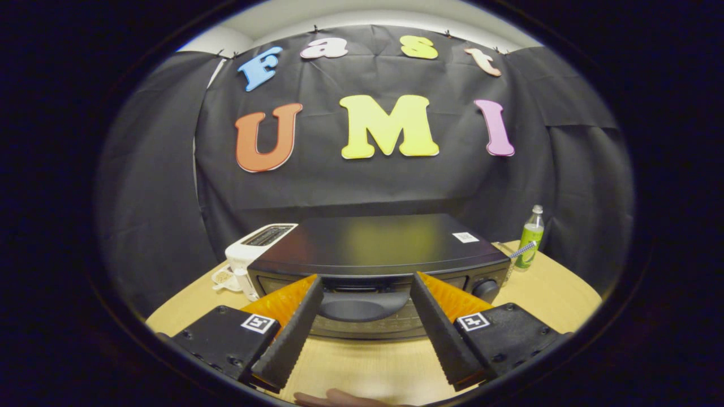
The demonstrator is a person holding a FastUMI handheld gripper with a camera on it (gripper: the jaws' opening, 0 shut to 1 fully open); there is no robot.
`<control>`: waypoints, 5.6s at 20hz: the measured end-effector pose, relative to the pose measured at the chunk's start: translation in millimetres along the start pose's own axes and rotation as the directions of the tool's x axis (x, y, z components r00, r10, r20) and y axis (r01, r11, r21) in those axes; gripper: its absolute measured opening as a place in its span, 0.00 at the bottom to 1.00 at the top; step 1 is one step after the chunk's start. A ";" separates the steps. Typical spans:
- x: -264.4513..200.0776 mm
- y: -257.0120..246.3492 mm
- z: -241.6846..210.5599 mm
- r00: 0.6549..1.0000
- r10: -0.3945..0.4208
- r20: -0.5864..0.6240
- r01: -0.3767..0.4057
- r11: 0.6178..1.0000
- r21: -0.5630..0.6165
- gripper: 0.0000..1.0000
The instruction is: Open the toaster oven, put the food inside, and close the toaster oven door.
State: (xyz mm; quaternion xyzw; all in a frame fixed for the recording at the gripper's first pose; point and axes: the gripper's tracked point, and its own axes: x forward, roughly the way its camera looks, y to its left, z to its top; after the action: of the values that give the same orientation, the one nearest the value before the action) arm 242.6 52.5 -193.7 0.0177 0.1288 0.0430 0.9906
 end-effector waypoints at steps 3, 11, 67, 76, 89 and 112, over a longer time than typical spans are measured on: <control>13.3 1.5 -11.0 1.000 -0.009 -0.003 0.009 1.000 0.010 1.00; 2.5 3.8 -16.5 0.999 -0.033 0.024 0.034 0.999 -0.036 1.00; -200.7 115.2 -144.4 0.641 0.471 -0.606 -0.404 0.878 0.255 0.89; -207.2 141.9 -163.8 0.463 0.641 -0.612 -0.361 0.767 0.530 0.76; -207.4 141.1 -147.5 0.433 0.718 -0.545 -0.306 0.686 0.660 0.39; -77.6 70.5 -52.2 0.828 0.557 0.068 -0.374 0.458 0.806 0.39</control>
State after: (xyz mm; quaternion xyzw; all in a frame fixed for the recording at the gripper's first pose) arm 148.8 117.0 -221.2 0.4840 0.2256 0.2531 0.8067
